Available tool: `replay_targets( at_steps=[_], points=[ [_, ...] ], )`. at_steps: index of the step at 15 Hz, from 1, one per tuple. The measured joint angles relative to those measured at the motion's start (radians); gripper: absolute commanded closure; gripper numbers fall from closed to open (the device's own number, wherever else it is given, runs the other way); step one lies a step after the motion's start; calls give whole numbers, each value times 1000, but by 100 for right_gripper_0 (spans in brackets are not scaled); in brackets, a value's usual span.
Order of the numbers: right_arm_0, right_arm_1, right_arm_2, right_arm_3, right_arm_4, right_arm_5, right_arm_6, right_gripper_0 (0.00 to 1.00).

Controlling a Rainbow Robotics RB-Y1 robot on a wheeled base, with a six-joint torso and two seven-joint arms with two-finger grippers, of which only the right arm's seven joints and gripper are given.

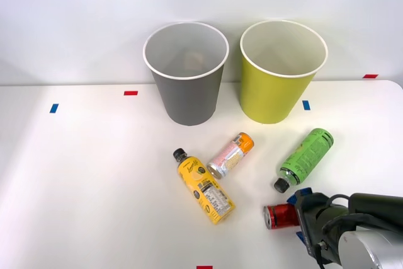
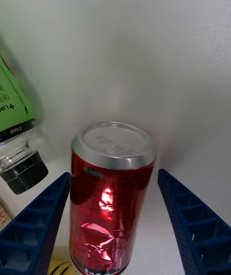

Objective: Put cans in the gray bin, plastic bottles in the light green bin

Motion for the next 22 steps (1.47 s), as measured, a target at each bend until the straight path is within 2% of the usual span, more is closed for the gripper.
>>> replay_targets(
  at_steps=[6, 9, 16, 18, 22],
  points=[
    [0, 22, 21, 0, 42, 0, 47, 65],
    [2, 30, 29, -1, 54, 0, 56, 100],
    [6, 33, 34, -35, 74, 1, 107, 100],
    [17, 32, 34, -87, 75, 1, 201, 100],
    [28, 31, 30, -186, 73, 1, 477, 100]
  ],
)
